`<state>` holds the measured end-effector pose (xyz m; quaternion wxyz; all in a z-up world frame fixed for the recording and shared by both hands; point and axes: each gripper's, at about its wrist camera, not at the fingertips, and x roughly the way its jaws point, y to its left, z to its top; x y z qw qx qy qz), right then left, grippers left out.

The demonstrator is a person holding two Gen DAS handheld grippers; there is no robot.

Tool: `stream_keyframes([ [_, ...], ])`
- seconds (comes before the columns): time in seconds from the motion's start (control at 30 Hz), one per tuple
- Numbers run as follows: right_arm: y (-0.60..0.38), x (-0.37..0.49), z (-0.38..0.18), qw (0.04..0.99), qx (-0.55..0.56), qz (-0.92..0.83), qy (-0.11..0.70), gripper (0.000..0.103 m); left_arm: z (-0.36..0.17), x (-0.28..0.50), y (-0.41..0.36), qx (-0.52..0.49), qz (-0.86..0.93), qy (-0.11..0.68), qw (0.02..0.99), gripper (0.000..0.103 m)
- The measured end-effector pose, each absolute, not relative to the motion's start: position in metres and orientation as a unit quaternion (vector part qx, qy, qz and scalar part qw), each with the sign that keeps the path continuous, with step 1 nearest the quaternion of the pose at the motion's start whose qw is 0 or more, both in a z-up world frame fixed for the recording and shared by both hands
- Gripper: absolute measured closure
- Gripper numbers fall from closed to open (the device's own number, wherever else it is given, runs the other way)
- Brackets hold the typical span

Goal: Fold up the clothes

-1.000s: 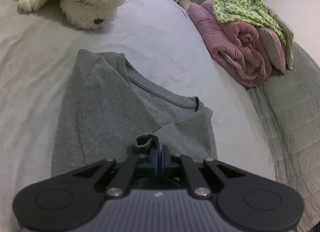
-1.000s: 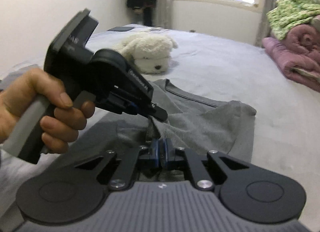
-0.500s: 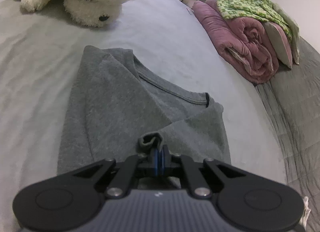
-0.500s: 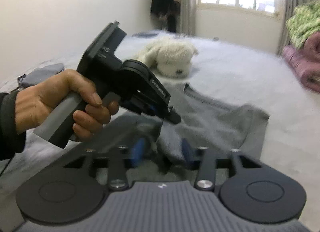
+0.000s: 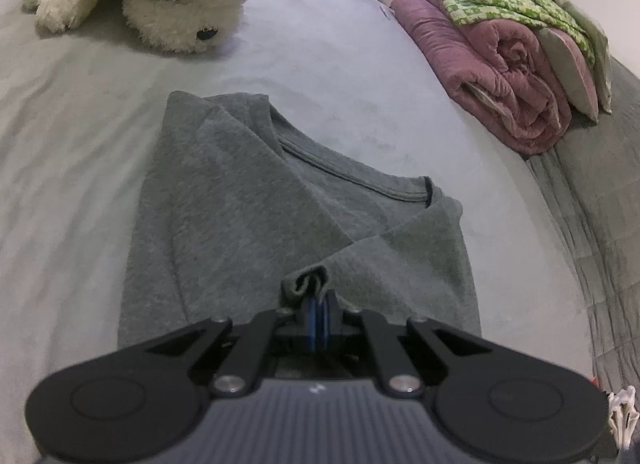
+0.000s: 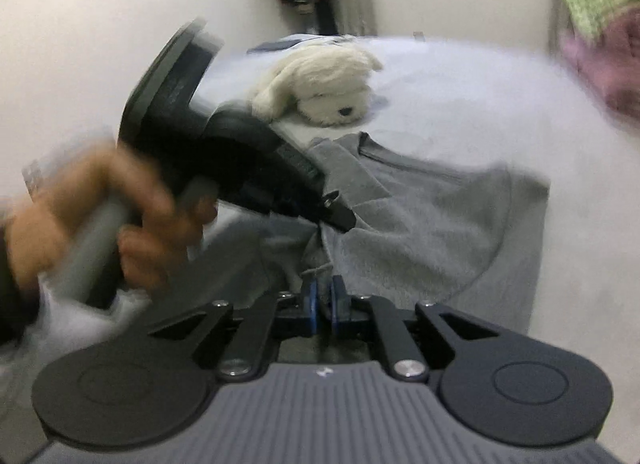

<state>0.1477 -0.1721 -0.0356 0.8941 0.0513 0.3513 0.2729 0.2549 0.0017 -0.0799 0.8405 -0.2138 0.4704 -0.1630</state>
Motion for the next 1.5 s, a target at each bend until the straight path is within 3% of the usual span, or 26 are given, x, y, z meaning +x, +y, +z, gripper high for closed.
stream_keyframes([
  [0.13, -0.210, 0.166, -0.038, 0.854, 0.173, 0.315, 0.375, 0.095, -0.082, 0.255, 0.006, -0.229, -0.163, 0.471, 0.836, 0.100],
  [0.23, -0.220, 0.168, -0.041, 0.855, 0.191, 0.303, 0.375, 0.095, -0.084, 0.255, 0.008, -0.237, -0.165, 0.471, 0.834, 0.100],
  [0.4, -0.178, 0.120, -0.025, 0.912, 0.049, 0.288, 0.289, 0.079, -0.083, 0.256, 0.006, -0.225, -0.169, 0.475, 0.834, 0.100],
  [0.47, -0.159, 0.101, -0.021, 0.922, 0.002, 0.295, 0.250, 0.060, -0.082, 0.257, 0.006, -0.219, -0.173, 0.478, 0.833, 0.100],
  [0.53, -0.135, 0.093, -0.021, 0.917, -0.070, 0.315, 0.234, 0.059, -0.081, 0.258, 0.005, -0.212, -0.177, 0.482, 0.832, 0.100],
  [0.73, -0.096, 0.122, -0.022, 0.878, -0.227, 0.332, 0.260, 0.061, -0.078, 0.261, 0.004, -0.191, -0.190, 0.492, 0.828, 0.100],
  [0.77, -0.094, 0.127, -0.023, 0.868, -0.241, 0.341, 0.268, 0.074, -0.078, 0.262, 0.004, -0.188, -0.192, 0.493, 0.827, 0.100],
  [0.83, -0.091, 0.139, -0.023, 0.850, -0.280, 0.346, 0.284, 0.087, -0.077, 0.263, 0.003, -0.181, -0.197, 0.497, 0.826, 0.100],
  [0.93, -0.089, 0.155, -0.019, 0.825, -0.331, 0.342, 0.305, 0.093, -0.076, 0.264, 0.000, -0.165, -0.202, 0.496, 0.828, 0.100],
  [1.2, -0.071, 0.138, -0.021, 0.742, -0.483, 0.356, 0.299, 0.095, -0.080, 0.263, 0.006, -0.187, -0.207, 0.494, 0.824, 0.100],
  [1.5, -0.071, 0.138, -0.032, 0.692, -0.562, 0.333, 0.309, 0.093, -0.084, 0.264, 0.009, -0.206, -0.207, 0.491, 0.821, 0.100],
])
